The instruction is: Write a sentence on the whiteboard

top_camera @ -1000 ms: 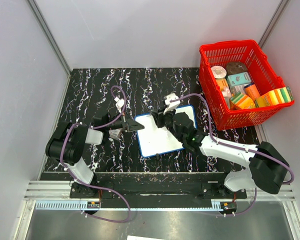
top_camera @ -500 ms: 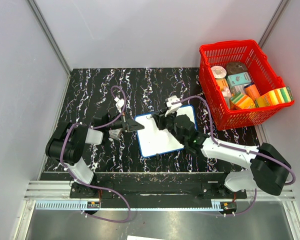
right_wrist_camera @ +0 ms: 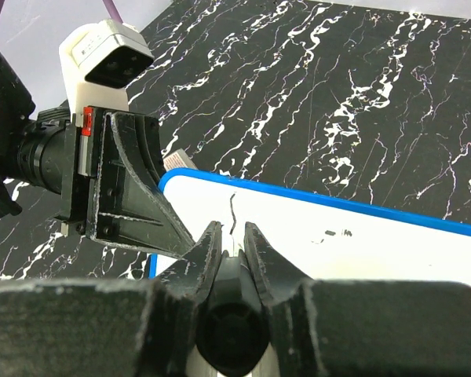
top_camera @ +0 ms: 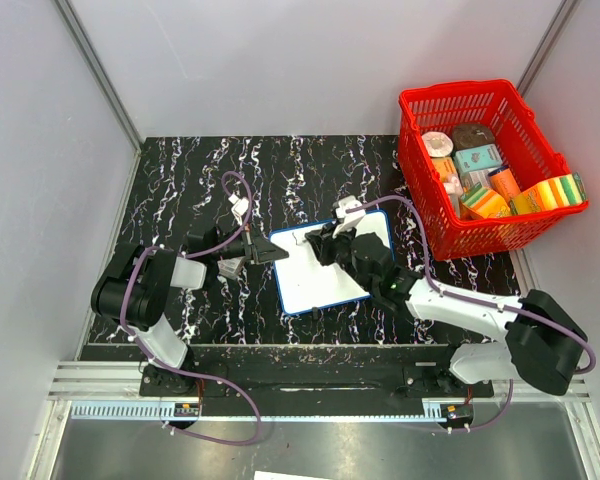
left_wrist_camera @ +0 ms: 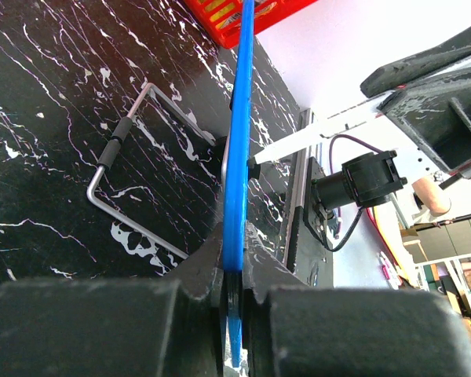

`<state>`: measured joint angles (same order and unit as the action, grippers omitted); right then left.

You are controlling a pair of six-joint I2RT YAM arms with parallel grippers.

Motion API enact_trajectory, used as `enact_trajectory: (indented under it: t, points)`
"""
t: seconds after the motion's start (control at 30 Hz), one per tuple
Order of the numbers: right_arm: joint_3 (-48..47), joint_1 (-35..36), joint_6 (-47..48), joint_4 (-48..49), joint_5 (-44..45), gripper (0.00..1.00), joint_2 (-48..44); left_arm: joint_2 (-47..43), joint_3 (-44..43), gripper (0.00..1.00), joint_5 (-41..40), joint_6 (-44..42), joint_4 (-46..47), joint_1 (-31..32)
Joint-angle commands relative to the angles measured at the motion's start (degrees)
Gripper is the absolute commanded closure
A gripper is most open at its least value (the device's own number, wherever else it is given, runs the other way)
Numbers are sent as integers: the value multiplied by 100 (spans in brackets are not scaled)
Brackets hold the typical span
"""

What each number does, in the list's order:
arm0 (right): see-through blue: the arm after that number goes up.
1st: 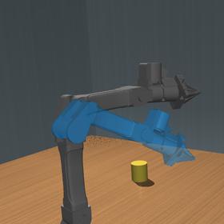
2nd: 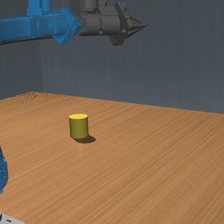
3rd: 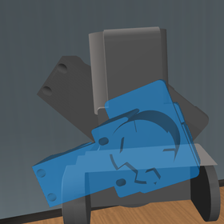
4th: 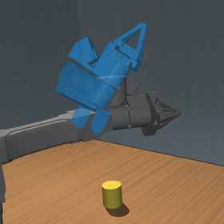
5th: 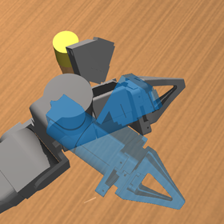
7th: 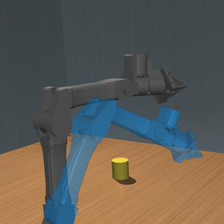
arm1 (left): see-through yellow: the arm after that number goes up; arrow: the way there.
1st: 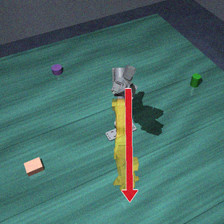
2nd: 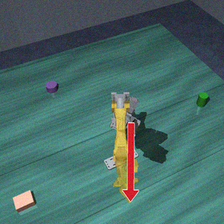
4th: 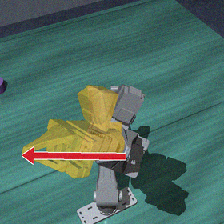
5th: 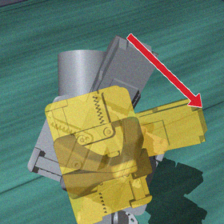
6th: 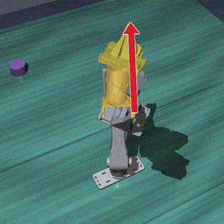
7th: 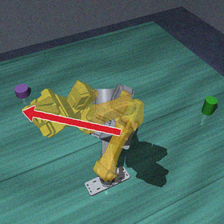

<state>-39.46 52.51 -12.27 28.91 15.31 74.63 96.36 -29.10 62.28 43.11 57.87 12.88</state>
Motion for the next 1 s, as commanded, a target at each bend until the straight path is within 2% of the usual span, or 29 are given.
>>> enact_trajectory:
  t: [0.0, 0.37, 0.63, 0.97]
  points:
    - [105, 31, -12, -227, -37, 100, -150, -12, -52, 100, -146, -435, 137, -5]
    - [-35, 31, -232, 27, -353, 100, -546, 6, -60, 100, -146, -444, 102, -5]
    - [-527, 22, -3, -113, 112, 100, -151, -12, -69, 100, -146, -444, 84, -5]
    - [-677, -13, 32, -210, 209, 100, 104, -29, -60, 100, -146, -479, 41, -5]
